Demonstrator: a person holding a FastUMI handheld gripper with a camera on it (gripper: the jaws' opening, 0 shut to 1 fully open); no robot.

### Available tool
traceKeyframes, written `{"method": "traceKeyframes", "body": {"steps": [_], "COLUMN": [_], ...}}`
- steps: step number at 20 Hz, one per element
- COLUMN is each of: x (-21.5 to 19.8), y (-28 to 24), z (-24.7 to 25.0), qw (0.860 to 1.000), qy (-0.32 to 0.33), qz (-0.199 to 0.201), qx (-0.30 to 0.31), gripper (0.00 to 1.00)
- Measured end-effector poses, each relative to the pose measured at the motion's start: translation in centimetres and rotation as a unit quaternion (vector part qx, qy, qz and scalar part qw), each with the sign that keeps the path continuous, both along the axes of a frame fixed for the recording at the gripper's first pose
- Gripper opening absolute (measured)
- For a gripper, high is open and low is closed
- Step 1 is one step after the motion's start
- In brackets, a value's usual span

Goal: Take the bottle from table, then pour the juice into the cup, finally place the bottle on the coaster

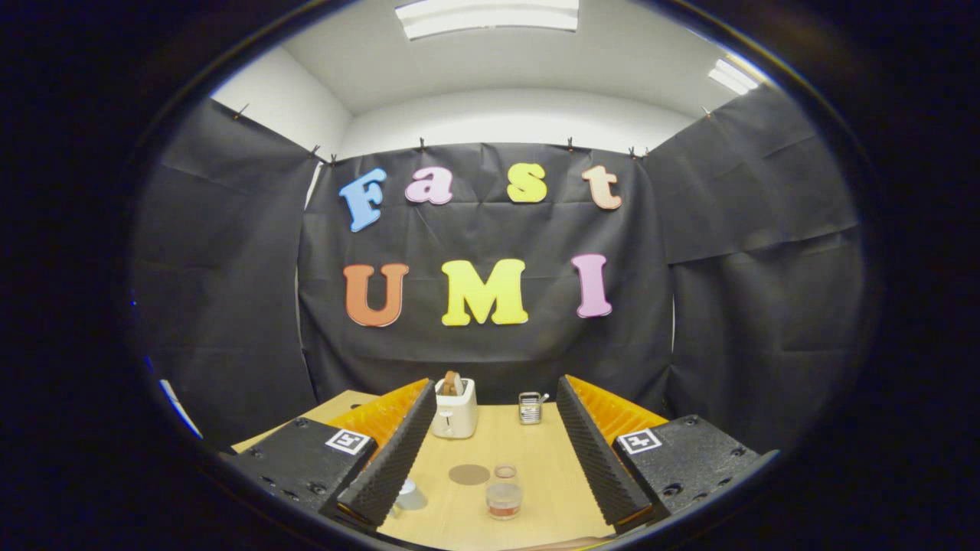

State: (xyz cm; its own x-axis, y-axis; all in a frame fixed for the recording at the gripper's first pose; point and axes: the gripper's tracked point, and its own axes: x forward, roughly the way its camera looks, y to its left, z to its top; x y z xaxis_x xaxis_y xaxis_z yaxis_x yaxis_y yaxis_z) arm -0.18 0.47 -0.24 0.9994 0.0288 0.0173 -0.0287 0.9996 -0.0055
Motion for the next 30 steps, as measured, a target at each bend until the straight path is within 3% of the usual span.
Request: {"method": "traceKeyframes", "body": {"steps": [12, 17, 20, 23, 30], "x": [1.1, 2.5, 3.6, 5.0, 7.6], "y": [0.7, -0.1, 0.8, -0.6, -1.9], "z": [-3.1, -6.4, -8.0, -10.5, -17.0], "qw": [0.999, 1.0, 0.999, 0.999, 0.998], "qy": [-0.032, -0.004, 0.002, 0.018, 0.06], "qz": [0.02, 0.008, 0.037, 0.023, -0.011], "qx": [-0.013, -0.008, 0.012, 0.025, -0.011], "gripper": [1.0, 1.0, 1.0, 1.0, 1.0]}}
